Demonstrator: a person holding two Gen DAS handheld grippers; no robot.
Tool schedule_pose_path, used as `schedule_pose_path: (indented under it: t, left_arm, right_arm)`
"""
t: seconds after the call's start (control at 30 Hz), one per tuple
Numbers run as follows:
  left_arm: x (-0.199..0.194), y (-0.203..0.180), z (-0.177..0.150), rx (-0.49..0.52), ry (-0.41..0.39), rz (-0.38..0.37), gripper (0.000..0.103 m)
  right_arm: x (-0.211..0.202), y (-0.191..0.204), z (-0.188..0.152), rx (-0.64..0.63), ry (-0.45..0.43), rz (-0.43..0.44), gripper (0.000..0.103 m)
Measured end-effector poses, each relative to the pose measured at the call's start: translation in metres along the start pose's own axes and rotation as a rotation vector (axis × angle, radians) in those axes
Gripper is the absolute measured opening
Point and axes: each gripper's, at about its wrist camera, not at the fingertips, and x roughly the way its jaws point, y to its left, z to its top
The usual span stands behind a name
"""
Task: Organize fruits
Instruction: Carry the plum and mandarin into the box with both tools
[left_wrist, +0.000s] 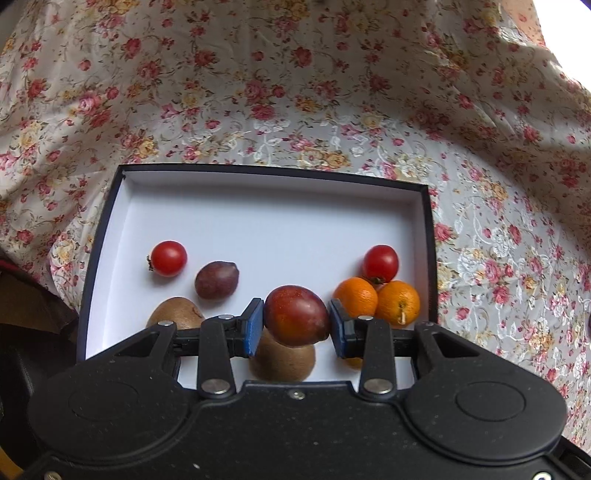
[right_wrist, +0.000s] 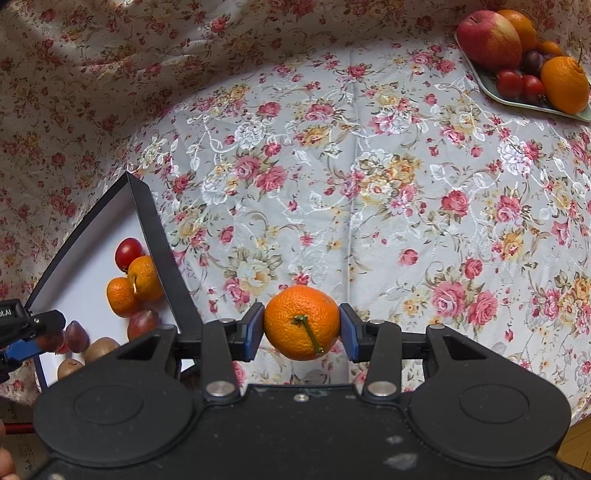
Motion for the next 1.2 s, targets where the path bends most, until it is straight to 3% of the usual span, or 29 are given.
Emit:
schedule_pose_path:
  t: [0.2,0.63,0.97,1.2]
  left_arm:
    - [0.006,0.045,0.010,-0.064,-0.017,0.066,0.046]
    - [0.016,0.107,0.021,-0.167,-0.003,0.110,0.046]
    - [0.021,0.122,0.021,-0.180,0.020,0.106,0.046]
    - [0.020,0.123,0.021,-0.165,0.016,0.102,0.046]
  right_arm:
    - [0.003,0.041,-0.001,-0.052,-0.040,0.021,0.045]
    - [0.023,0.123,-0.015,-0.178,-0.032,0.033,0.045]
    - [0.020,0.211,-0.008,-0.322,-0.086,0.060,0.045]
    - [0.023,0.231,-0.008,-0.372,-0.092,0.045,0.045]
